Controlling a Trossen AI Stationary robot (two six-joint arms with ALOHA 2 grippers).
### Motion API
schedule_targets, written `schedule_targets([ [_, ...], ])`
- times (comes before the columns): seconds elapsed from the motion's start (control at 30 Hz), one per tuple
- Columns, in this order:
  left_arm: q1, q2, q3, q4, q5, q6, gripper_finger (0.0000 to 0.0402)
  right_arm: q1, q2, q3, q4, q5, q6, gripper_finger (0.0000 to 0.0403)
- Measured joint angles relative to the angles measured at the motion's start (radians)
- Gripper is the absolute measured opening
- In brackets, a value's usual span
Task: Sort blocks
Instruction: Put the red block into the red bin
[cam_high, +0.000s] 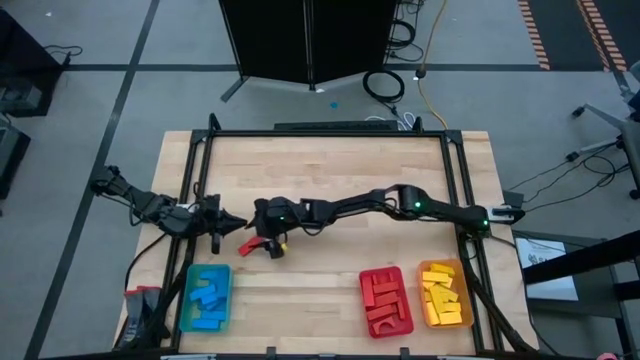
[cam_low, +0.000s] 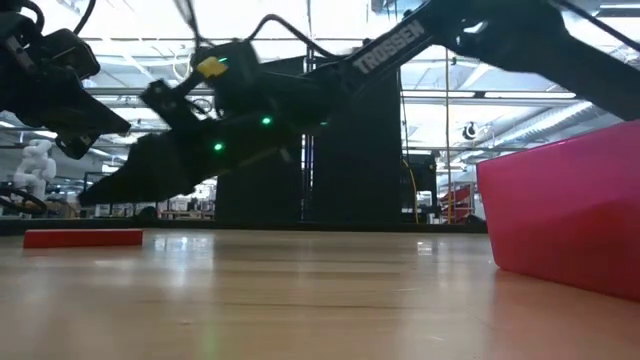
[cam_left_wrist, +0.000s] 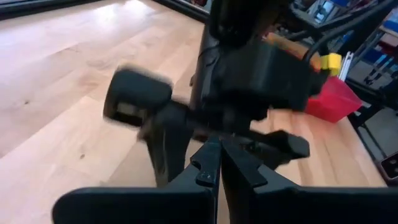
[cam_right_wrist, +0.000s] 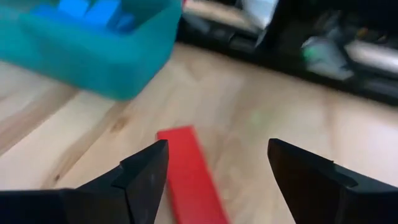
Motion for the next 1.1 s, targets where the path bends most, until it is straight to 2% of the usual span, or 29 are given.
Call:
schedule_targets([
  [0.13, 0.000, 0.016, 0.000, 0.000, 0.004, -0.001, 0.0017, 0.000, 0.064, 0.148, -0.220, -0.052, -0.015, 0.0272],
  [0.23, 0.000, 0.022, 0.000, 0.000, 0.004, -0.001, 0.0017, 0.004, 0.083, 0.172, -0.321, -0.070, -0.054, 0.0274],
  [0.37, 0.000, 0.035, 0.000, 0.000, 0.005, 0.001, 0.0017, 0.007, 0.079, 0.162, -0.375, -0.025, -0.110, 0.0274],
  [0.53, 0.000, 0.046, 0.000, 0.000, 0.007, -0.002, 0.0017, 0.005, 0.077, 0.142, -0.376, -0.006, -0.084, 0.0271],
  [0.67, 0.000, 0.046, 0.000, 0.000, 0.008, -0.002, 0.0017, 0.005, 0.073, 0.090, -0.361, -0.003, -0.040, 0.0231],
  [0.9, 0.000, 0.047, 0.000, 0.000, 0.008, -0.002, 0.0017, 0.019, 0.065, -0.019, -0.300, 0.009, 0.027, 0.0115],
  [1.1, 0.000, 0.047, 0.000, 0.000, 0.008, -0.002, 0.0017, 0.033, 0.061, -0.022, -0.287, 0.028, 0.108, 0.0113],
])
